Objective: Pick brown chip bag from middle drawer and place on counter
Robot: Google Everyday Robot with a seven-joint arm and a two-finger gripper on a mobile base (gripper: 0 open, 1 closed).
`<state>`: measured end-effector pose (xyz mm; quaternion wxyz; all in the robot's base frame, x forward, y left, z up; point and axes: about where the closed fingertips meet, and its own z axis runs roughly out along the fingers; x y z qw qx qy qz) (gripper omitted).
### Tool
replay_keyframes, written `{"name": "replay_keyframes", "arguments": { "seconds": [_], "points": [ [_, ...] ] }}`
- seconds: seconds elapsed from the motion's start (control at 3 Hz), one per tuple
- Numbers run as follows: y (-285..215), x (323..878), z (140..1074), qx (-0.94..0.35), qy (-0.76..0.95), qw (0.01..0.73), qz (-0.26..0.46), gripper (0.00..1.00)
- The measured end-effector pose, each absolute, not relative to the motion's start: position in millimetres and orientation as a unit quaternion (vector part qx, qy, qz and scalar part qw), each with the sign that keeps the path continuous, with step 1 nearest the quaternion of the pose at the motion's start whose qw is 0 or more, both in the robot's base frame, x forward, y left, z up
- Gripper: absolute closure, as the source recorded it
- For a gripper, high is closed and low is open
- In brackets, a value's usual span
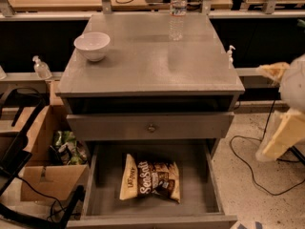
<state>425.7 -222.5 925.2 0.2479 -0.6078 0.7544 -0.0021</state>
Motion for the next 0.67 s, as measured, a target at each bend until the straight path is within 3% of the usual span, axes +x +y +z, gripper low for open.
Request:
{"name": "replay_keyframes", "arguments": {
  "seconds": [0.33,0.67],
  "points": [
    [-221,422,879,-0.594,0.739,0.316,0.036,0.00],
    [-220,436,892,-0.584,0.719,0.376,0.020,0.00]
  ]
}}
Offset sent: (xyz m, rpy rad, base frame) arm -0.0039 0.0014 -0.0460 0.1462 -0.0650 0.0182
